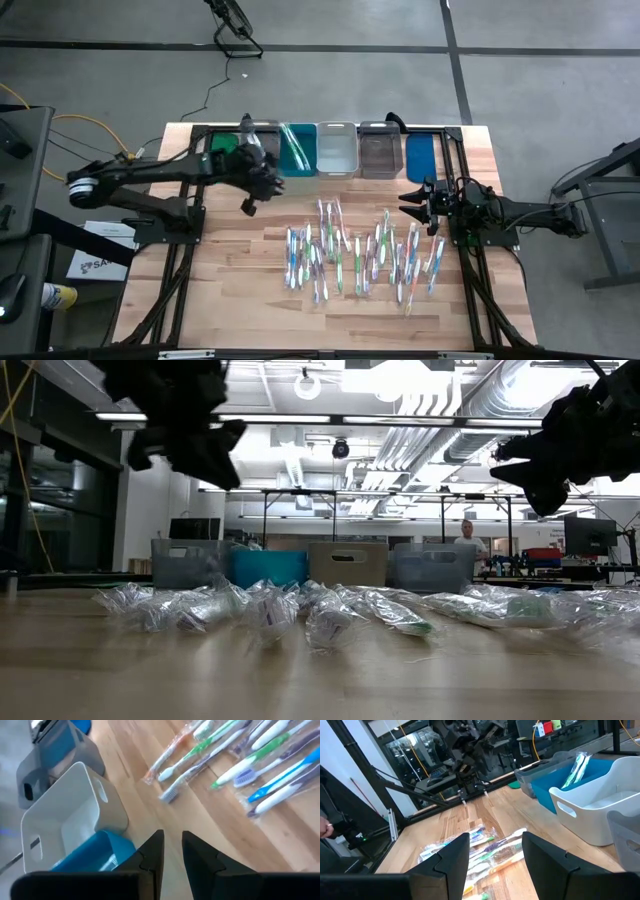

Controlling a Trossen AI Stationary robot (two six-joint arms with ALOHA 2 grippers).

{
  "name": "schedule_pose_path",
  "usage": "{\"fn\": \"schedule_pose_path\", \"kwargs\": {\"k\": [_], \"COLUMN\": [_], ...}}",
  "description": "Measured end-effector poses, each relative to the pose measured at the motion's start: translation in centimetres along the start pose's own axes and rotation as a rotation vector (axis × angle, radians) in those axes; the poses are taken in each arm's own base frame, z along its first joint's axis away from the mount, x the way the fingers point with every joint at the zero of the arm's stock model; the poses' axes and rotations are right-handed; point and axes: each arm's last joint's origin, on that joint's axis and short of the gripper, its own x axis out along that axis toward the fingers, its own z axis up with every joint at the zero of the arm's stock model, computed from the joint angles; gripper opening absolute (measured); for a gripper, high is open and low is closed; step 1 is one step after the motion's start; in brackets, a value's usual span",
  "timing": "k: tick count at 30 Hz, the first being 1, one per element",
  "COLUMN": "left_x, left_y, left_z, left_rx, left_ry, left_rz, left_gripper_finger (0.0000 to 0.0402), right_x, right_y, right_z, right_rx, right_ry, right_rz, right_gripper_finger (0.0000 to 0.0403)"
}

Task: Pick & Place Toothbrushes
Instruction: Put the orange toothbrush into the right black bin

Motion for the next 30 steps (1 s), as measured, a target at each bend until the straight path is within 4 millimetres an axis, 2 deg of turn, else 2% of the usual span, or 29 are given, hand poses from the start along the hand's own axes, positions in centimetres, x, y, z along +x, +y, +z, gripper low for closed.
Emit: {"fn": "schedule_pose_path", "kwargs": {"k": [10, 15, 18, 30], "left_x": [-3.3, -4.0, -4.3, -4.8], "left_y": [-4.0, -5.6, -6.4, -7.2], "left_z": [-1.1, -1.0, -1.0, -0.3], "left_rx": [0.03, -0.023, -0.052, -0.072], "left_ry": [-0.179, -0.323, -0.336, -0.387], "left_rz": [0.121, 0.181, 0.211, 0.19], "left_gripper_finger": [0.0065, 0.0065, 0.0065, 0.0065], "right_x": [0.0, 0.0, 0.0, 0.0], "right_y": [0.0, 0.0, 0.0, 0.0], "right_z": [0.0, 0.0, 0.0, 0.0], "right_rx": [0.0, 0.0, 0.0, 0.0], "right_ry": [0.0, 0.0, 0.0, 0.0], "right_rz": [0.0, 0.0, 0.0, -0.001], "right_gripper_finger": [0.0176, 0.0176, 0.0176, 0.0176]}}
